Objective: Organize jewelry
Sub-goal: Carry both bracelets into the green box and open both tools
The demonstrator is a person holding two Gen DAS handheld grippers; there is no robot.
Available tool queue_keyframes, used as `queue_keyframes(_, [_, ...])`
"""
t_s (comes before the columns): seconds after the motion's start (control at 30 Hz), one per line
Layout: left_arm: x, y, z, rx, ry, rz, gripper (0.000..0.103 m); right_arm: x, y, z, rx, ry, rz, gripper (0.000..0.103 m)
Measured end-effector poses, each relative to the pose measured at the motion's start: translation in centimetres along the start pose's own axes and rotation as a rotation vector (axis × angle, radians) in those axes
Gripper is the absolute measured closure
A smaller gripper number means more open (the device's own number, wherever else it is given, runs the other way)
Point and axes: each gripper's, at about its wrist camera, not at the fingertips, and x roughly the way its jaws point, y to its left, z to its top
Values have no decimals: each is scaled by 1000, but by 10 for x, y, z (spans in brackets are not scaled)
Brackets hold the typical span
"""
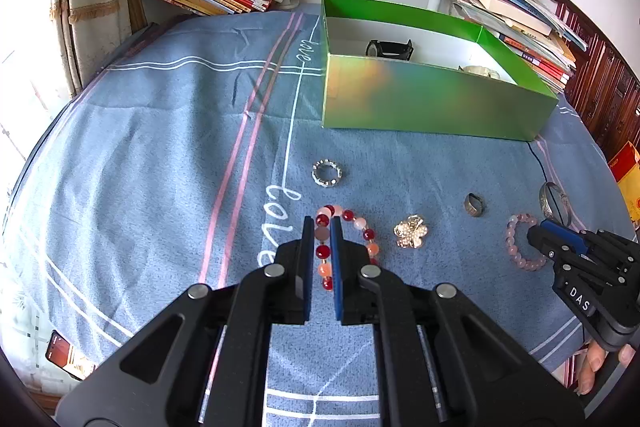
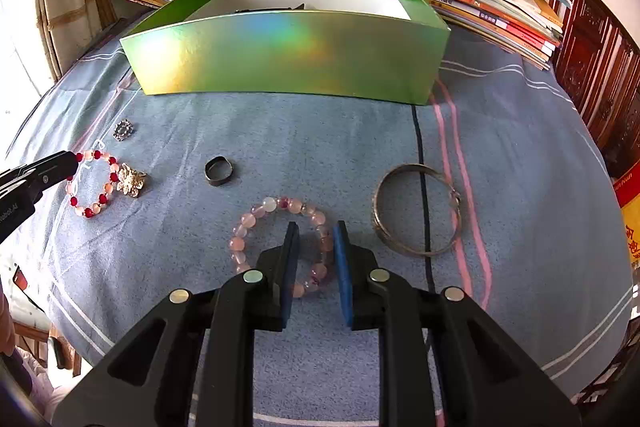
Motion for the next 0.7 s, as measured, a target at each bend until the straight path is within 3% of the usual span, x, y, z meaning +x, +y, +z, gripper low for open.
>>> queue_keyframes(0.17, [-2, 2, 9, 2, 2, -38, 95, -12, 5, 12, -13, -39, 32, 95])
queue_keyframes(0.4, [-33, 4, 52, 27, -79, -72, 95, -56, 11, 53, -49, -177, 28, 95])
queue_keyframes(0.57, [-42, -5, 93, 65, -107, -86, 95, -70, 5, 104, -40, -263, 26, 95])
queue_keyframes(0.7, [-29, -21, 140, 88, -131, -82, 95, -50, -5, 147, -2, -272, 5, 95])
